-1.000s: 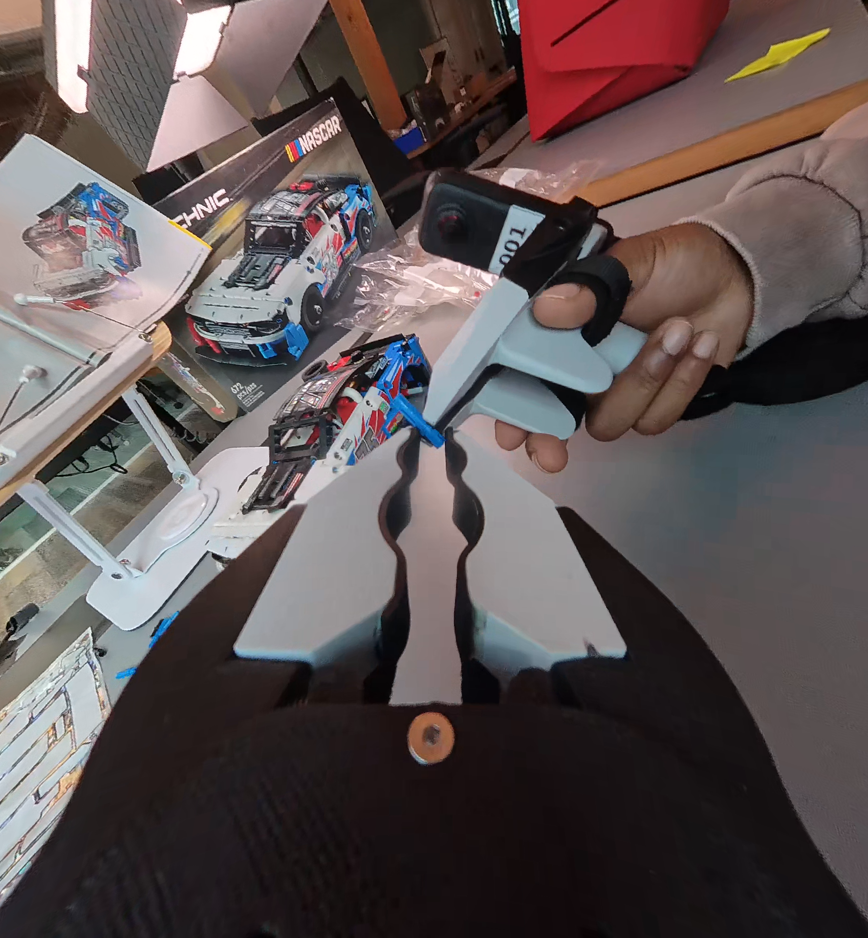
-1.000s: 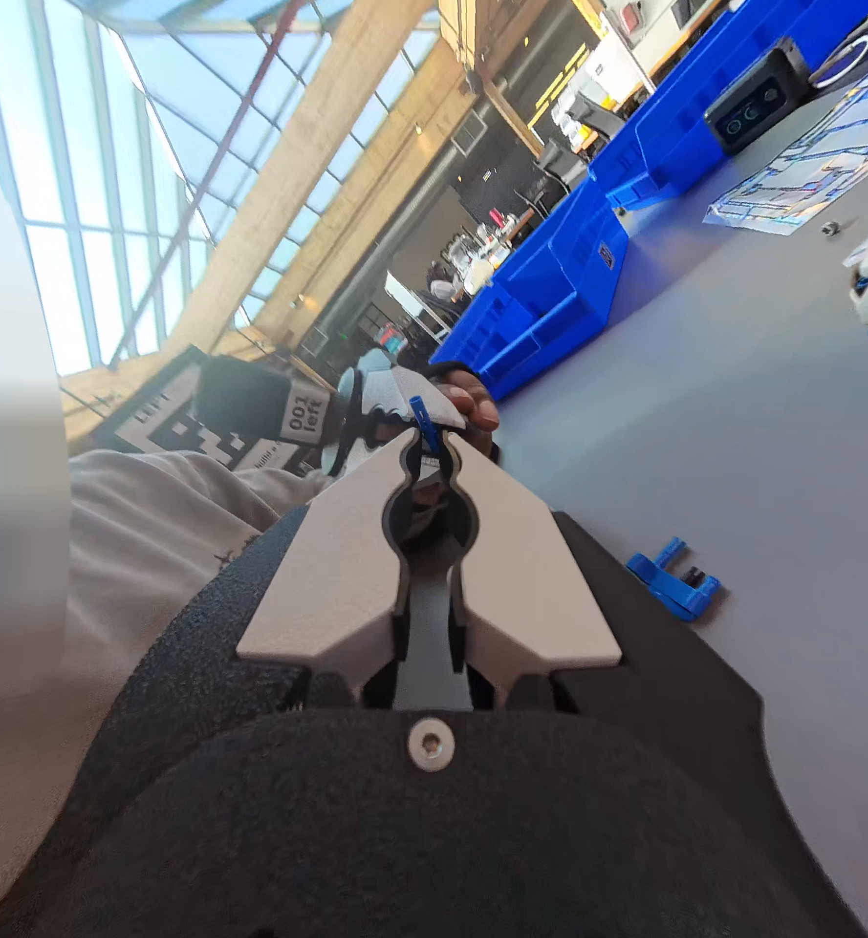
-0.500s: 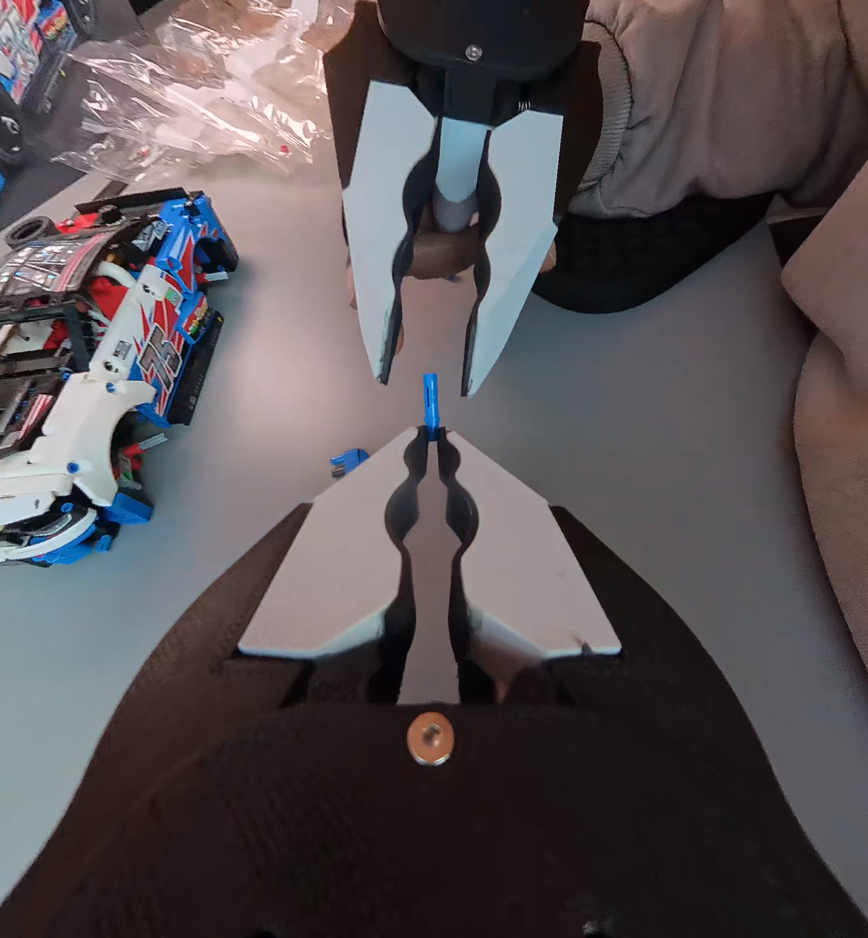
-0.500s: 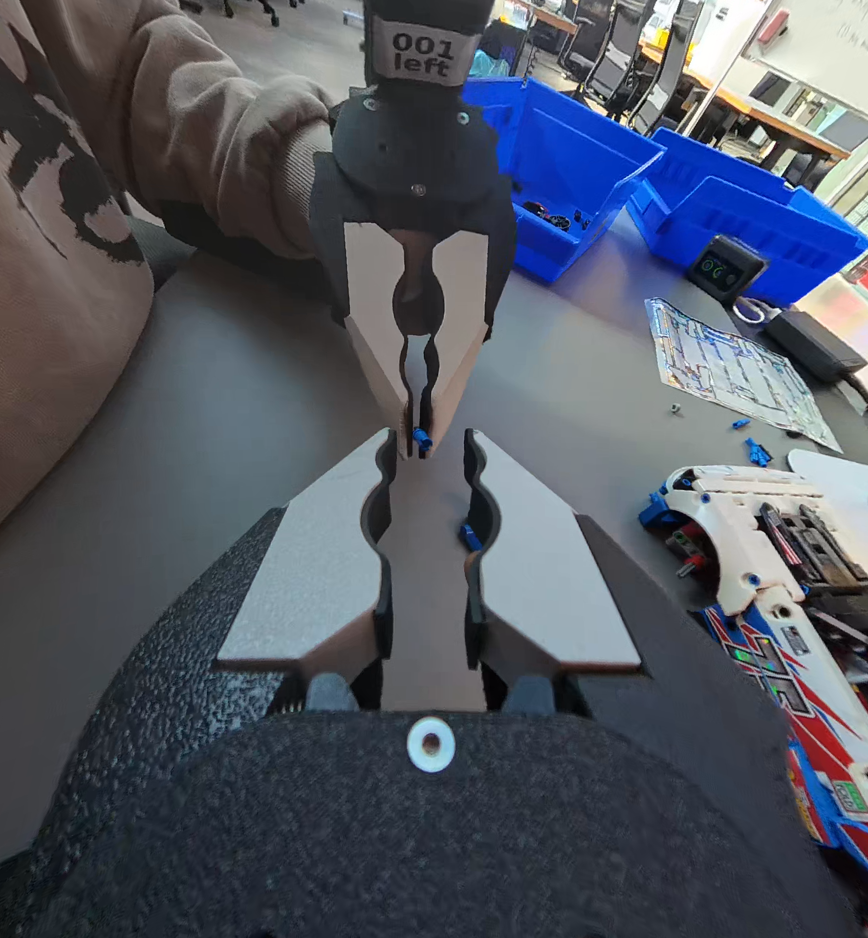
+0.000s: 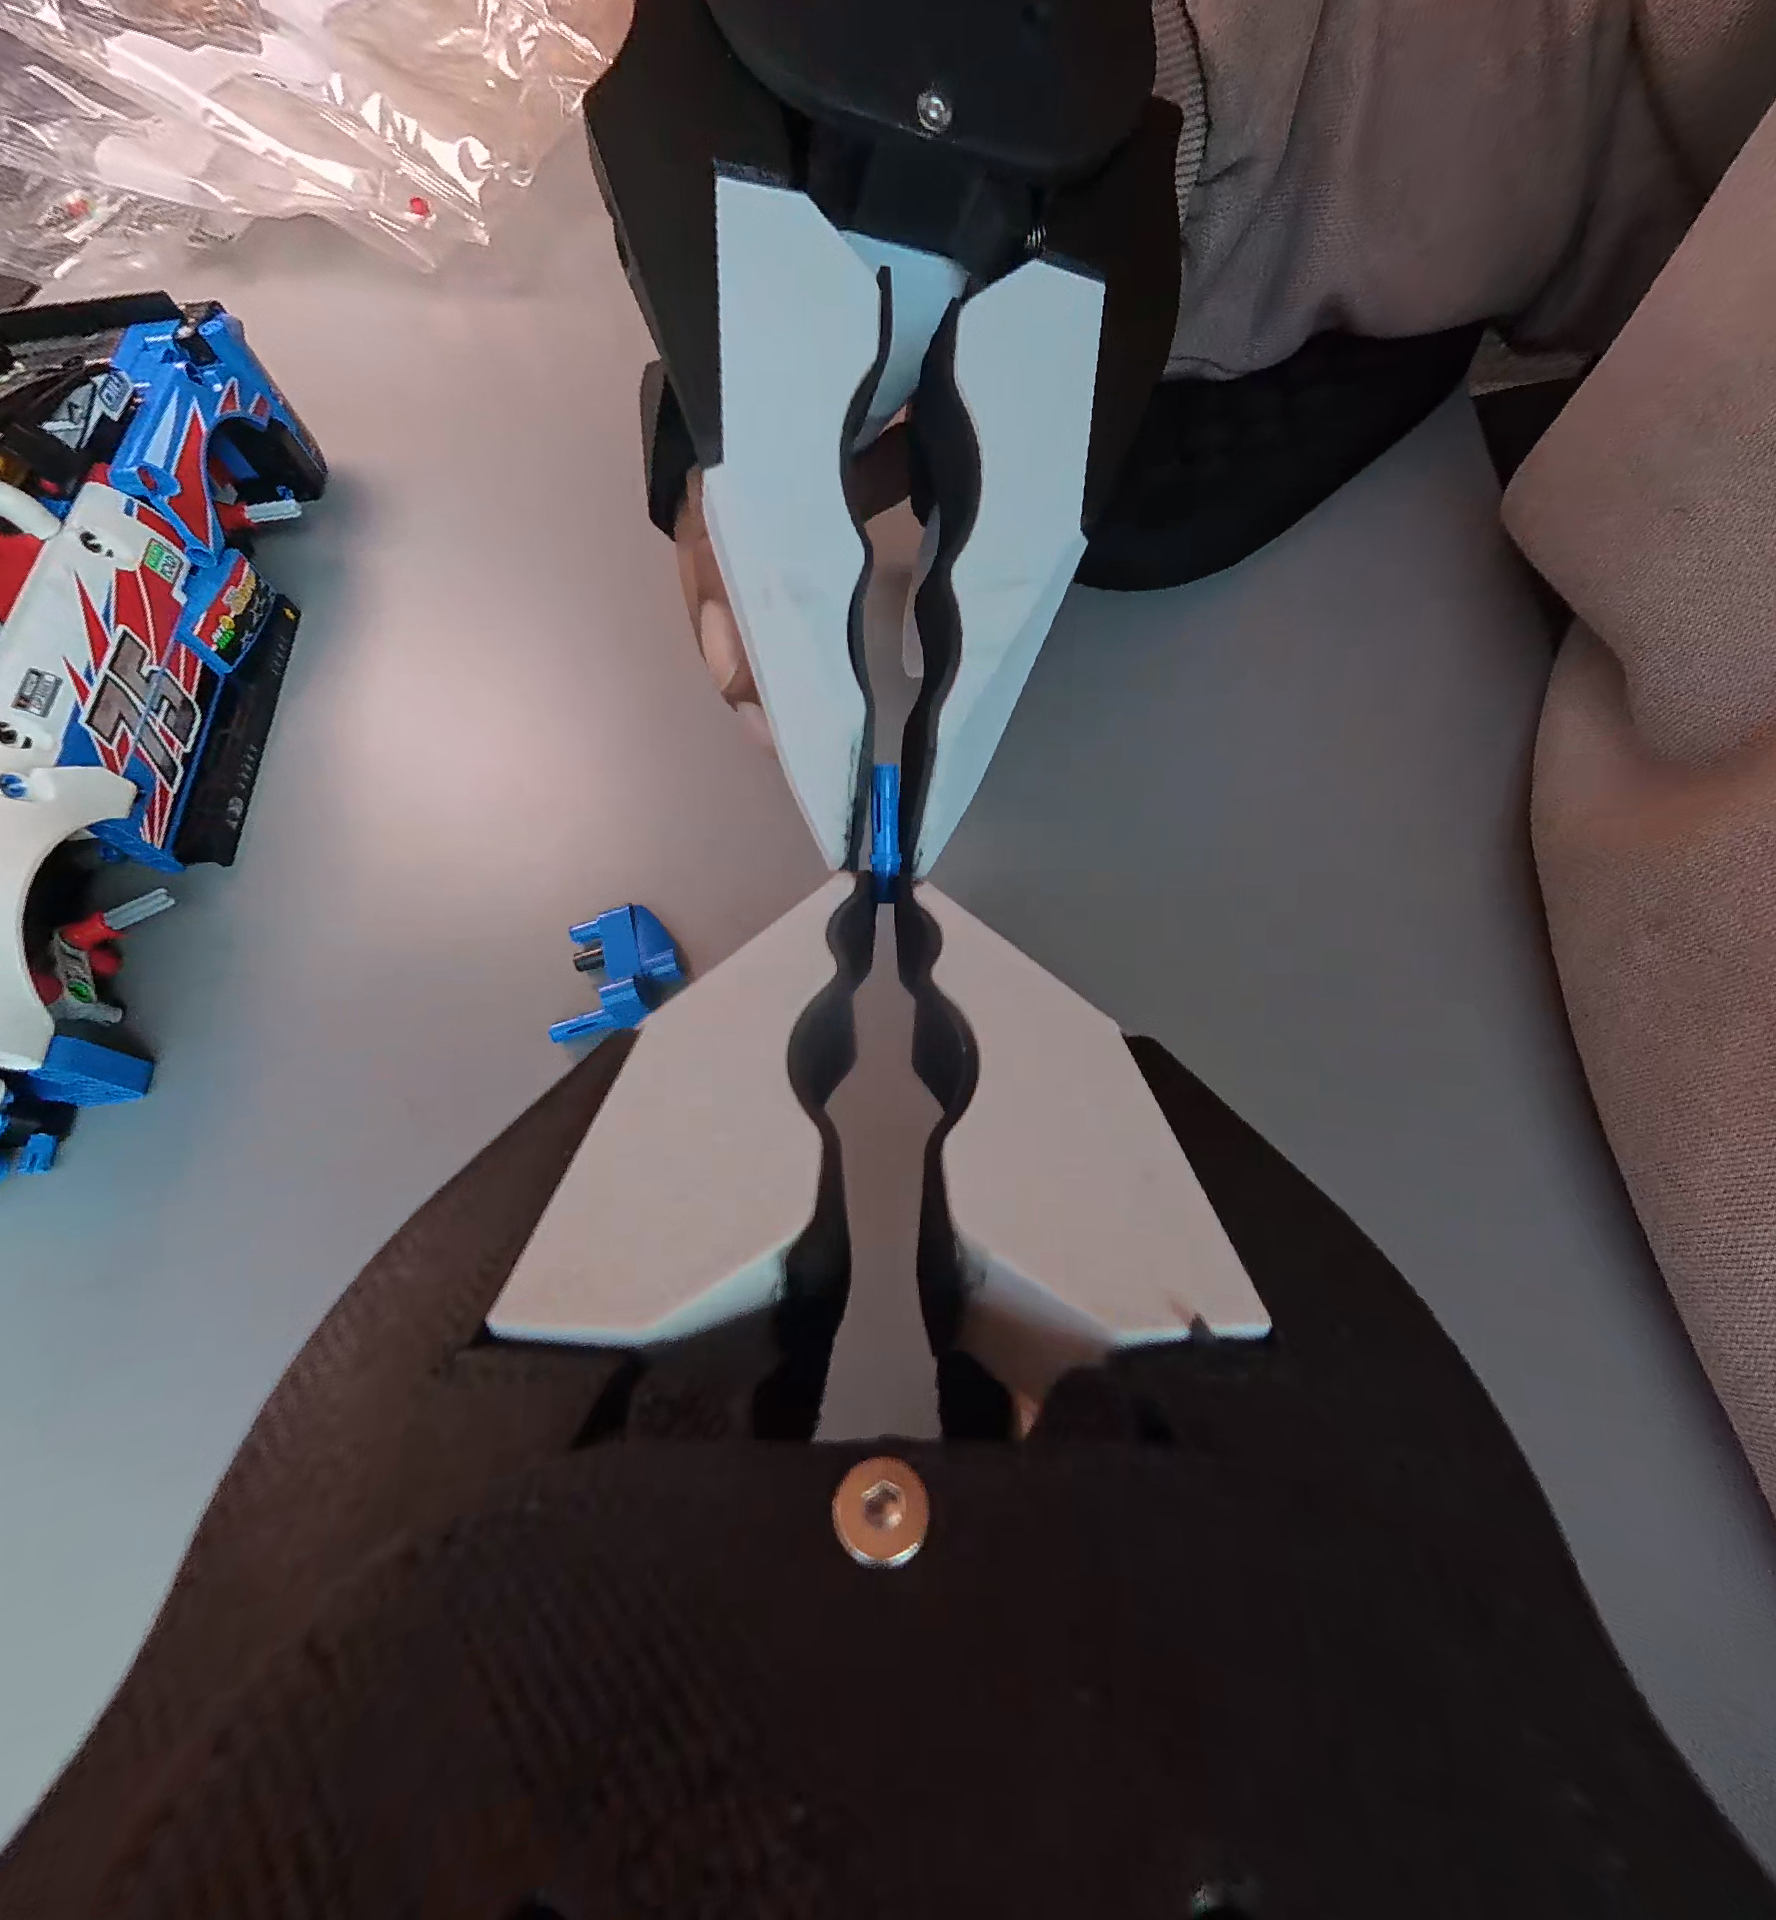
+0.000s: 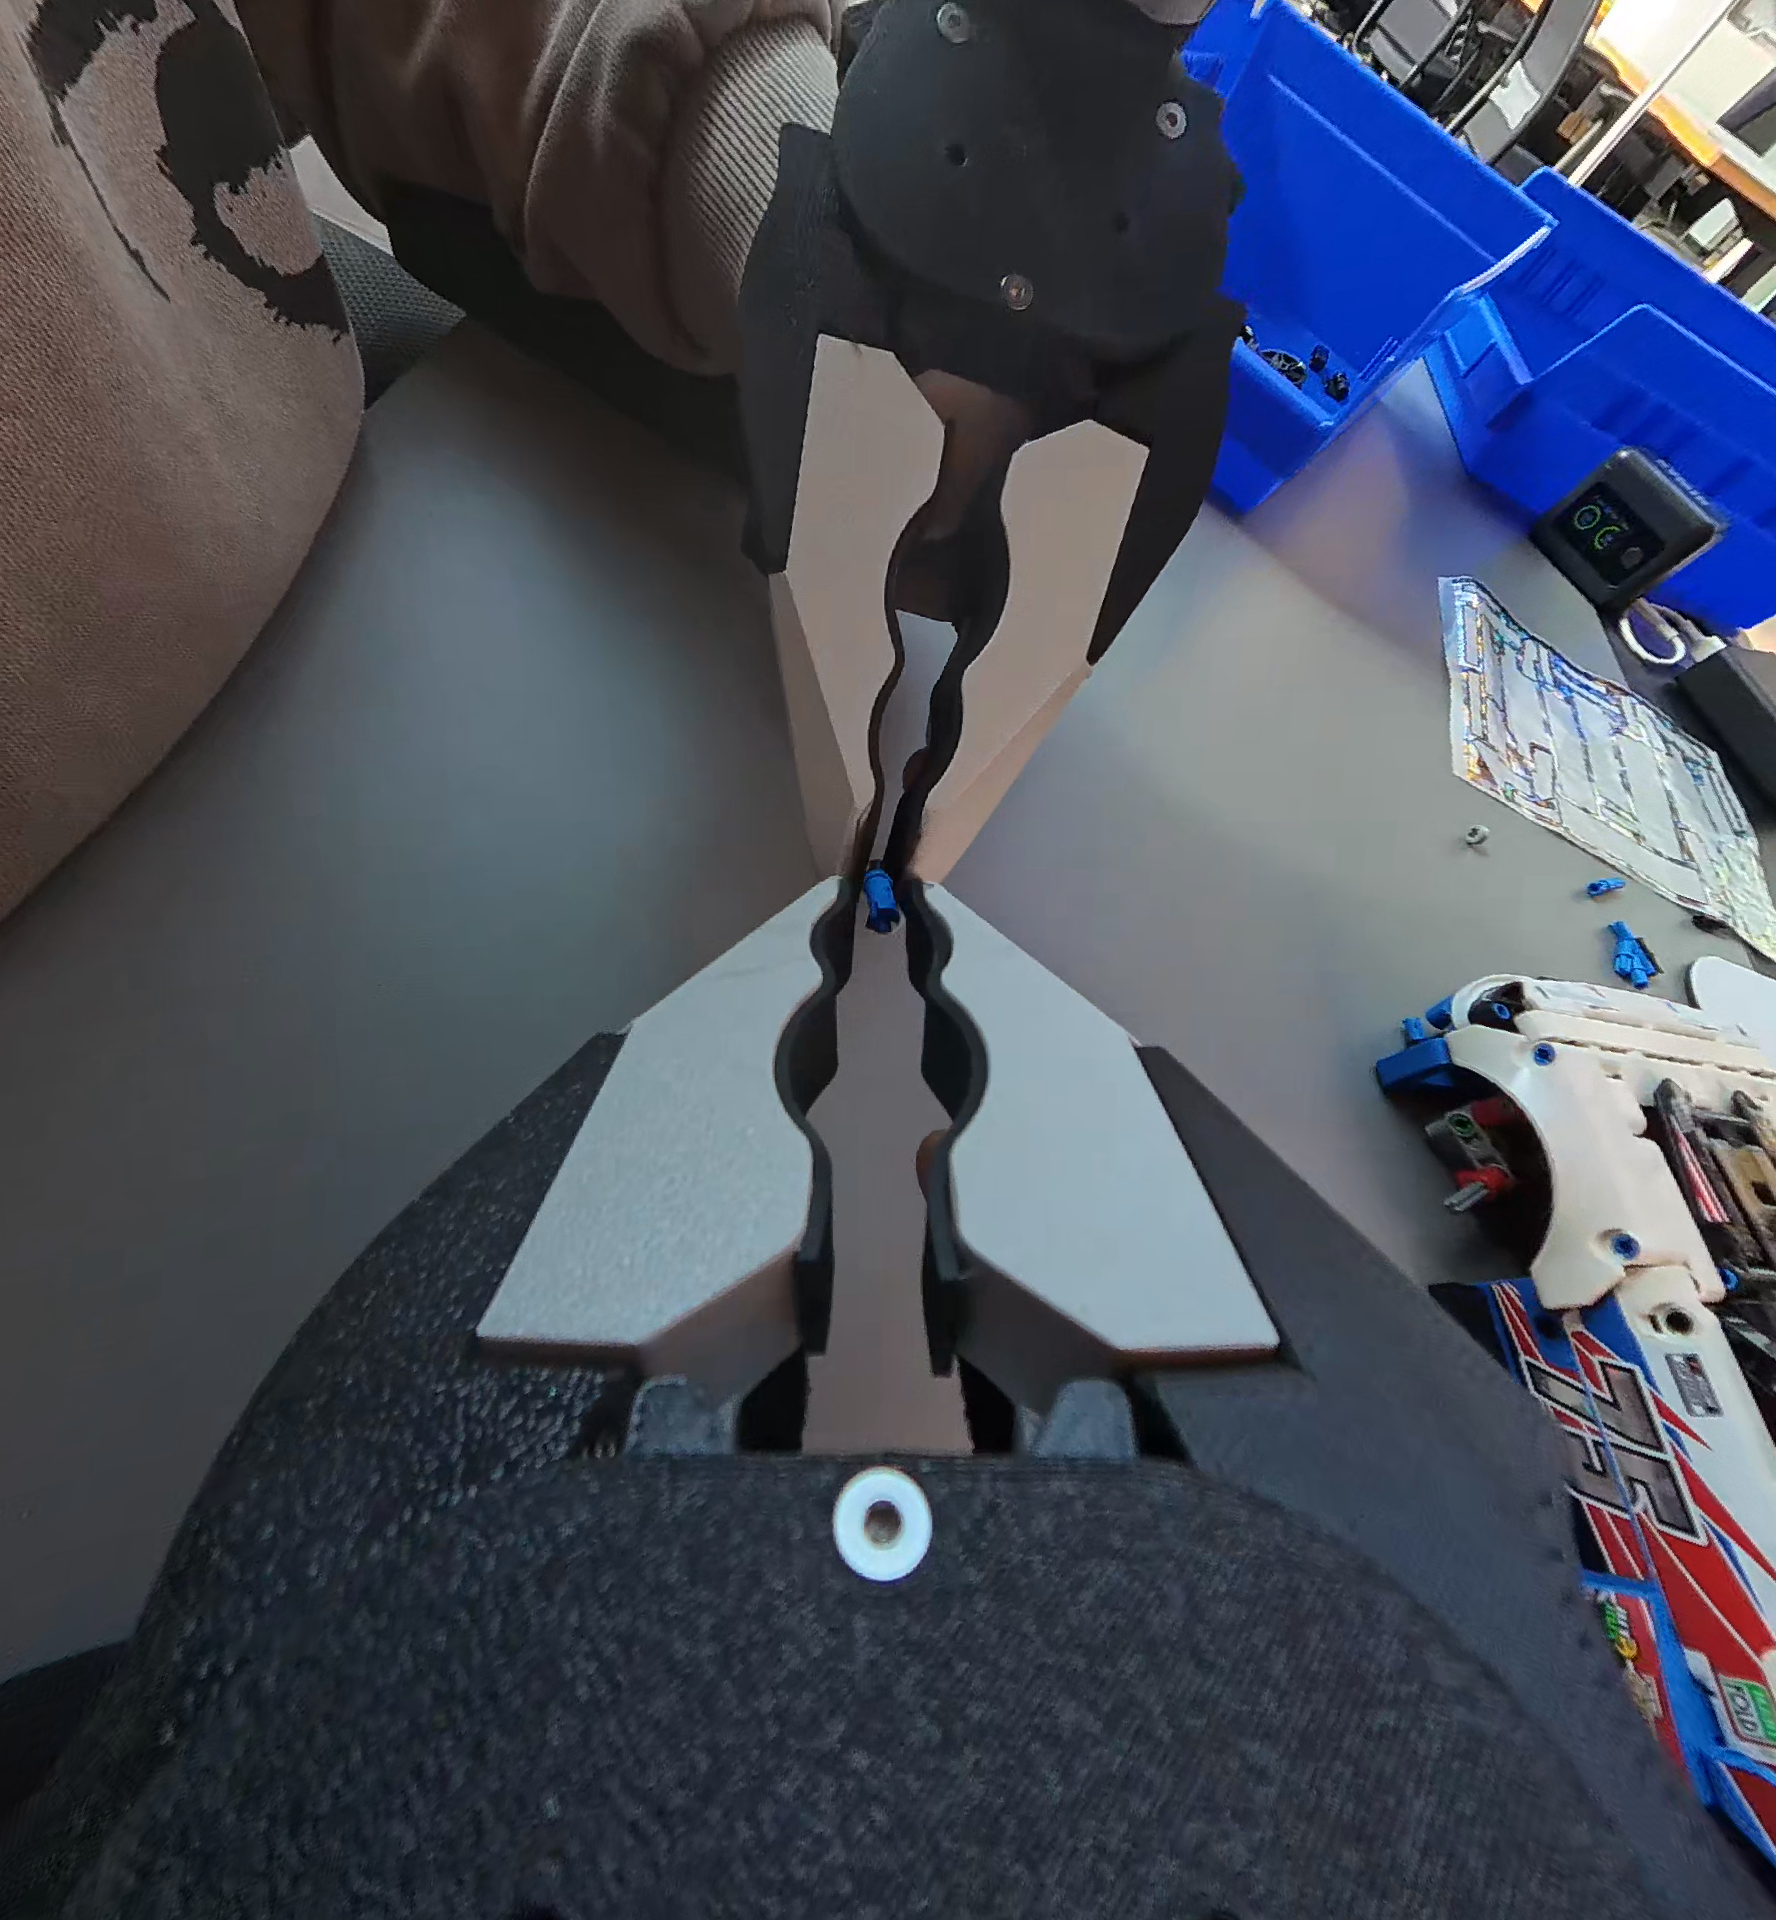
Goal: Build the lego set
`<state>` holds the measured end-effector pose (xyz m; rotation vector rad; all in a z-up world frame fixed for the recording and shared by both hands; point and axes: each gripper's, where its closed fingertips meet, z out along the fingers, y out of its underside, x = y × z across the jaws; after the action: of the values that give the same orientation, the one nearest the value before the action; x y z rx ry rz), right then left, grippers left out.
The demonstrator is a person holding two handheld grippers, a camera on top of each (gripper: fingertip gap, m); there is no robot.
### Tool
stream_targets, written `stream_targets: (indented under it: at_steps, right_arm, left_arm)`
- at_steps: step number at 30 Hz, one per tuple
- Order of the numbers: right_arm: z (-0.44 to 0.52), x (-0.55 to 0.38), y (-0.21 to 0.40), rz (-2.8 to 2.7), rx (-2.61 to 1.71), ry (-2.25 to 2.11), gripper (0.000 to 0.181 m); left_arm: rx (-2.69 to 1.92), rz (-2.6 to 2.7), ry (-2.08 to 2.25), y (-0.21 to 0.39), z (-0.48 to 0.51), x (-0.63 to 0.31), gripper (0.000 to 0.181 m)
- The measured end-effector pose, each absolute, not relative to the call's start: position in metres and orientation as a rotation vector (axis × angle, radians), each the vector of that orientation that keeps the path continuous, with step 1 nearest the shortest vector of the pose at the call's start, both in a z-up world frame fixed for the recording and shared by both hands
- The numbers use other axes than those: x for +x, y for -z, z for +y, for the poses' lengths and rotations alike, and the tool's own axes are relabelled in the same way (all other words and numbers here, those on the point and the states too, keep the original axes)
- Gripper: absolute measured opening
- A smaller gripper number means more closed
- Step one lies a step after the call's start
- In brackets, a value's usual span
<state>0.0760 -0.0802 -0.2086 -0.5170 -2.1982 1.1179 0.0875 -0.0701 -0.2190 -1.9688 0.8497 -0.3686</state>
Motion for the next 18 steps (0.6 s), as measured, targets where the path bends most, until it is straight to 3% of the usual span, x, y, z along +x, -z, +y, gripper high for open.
stream_targets:
  at_steps: [1, 12, 18]
  right_arm:
    - [-0.081, 0.076, 0.209, -2.201, -0.515, -1.118, 0.009]
    - [-0.073, 0.074, 0.21, -2.219, -0.591, -1.134, 0.003]
    - [-0.006, 0.069, 0.211, -2.136, -0.884, -1.028, 0.002]
  left_arm:
    - [-1.974, 0.852, 0.377, 0.22, -0.071, 0.088, 0.002]
    - [-1.99, 0.819, 0.401, 0.223, -0.069, 0.084, 0.002]
    - [-2.124, 0.707, 0.335, 0.236, -0.052, 0.031, 0.025]
